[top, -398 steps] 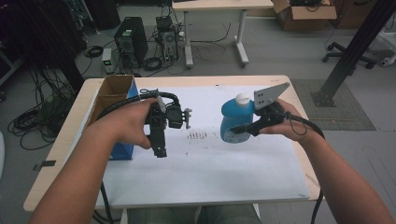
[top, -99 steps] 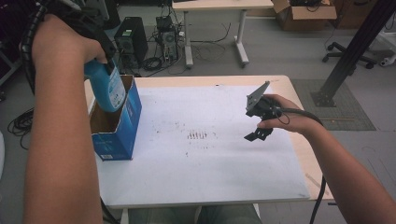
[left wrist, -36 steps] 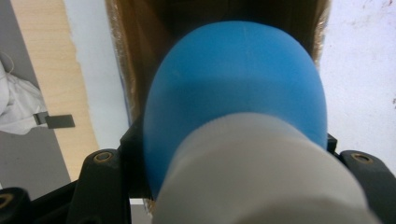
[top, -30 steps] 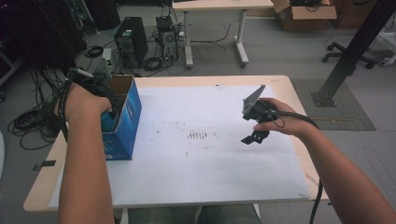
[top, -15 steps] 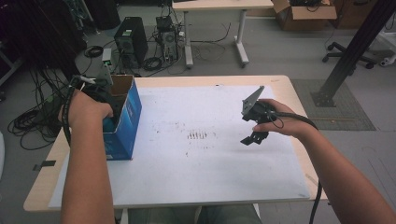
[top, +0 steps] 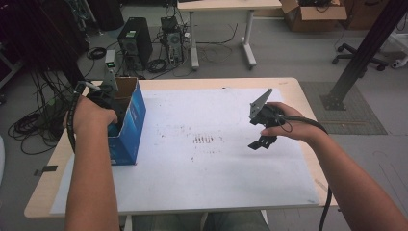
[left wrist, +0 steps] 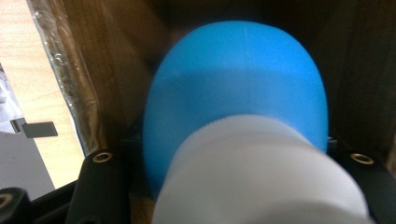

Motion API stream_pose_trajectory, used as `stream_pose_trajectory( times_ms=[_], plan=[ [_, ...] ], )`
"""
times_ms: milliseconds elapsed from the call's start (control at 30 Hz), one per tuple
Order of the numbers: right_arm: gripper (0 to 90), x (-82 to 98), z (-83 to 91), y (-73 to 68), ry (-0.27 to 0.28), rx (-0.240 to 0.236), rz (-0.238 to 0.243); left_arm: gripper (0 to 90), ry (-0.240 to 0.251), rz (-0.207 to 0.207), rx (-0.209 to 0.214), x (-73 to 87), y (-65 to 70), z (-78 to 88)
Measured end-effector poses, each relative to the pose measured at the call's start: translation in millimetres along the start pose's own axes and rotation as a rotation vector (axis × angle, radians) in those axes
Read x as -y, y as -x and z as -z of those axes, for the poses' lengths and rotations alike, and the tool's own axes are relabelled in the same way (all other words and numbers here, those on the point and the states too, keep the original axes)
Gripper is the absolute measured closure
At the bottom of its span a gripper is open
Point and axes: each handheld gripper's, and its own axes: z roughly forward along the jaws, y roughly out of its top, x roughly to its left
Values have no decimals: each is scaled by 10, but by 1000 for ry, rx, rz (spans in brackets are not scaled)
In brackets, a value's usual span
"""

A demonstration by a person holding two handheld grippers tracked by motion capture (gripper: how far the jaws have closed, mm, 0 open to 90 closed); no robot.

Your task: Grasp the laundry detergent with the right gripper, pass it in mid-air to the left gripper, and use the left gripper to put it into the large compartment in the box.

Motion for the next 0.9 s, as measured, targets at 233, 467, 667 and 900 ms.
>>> stream_pose_trajectory(
  times_ms=[233, 467, 667, 900],
  plan=[
    [32, -12, -21, -5, -4, -1, 4, 387, 1, -4, 4, 3, -11, -11],
    [33, -19, -22, -7, -3, -1, 1, 386, 2, -6, 7, 15, -19, -19],
    [33, -17, -13, -9, 0, -2, 5, 383, 7, -9, 1, 29, -10, -23],
    [33, -10, -2, -14, 3, 0, 4, 371, 14, -17, -7, 40, 0, -43]
  ],
)
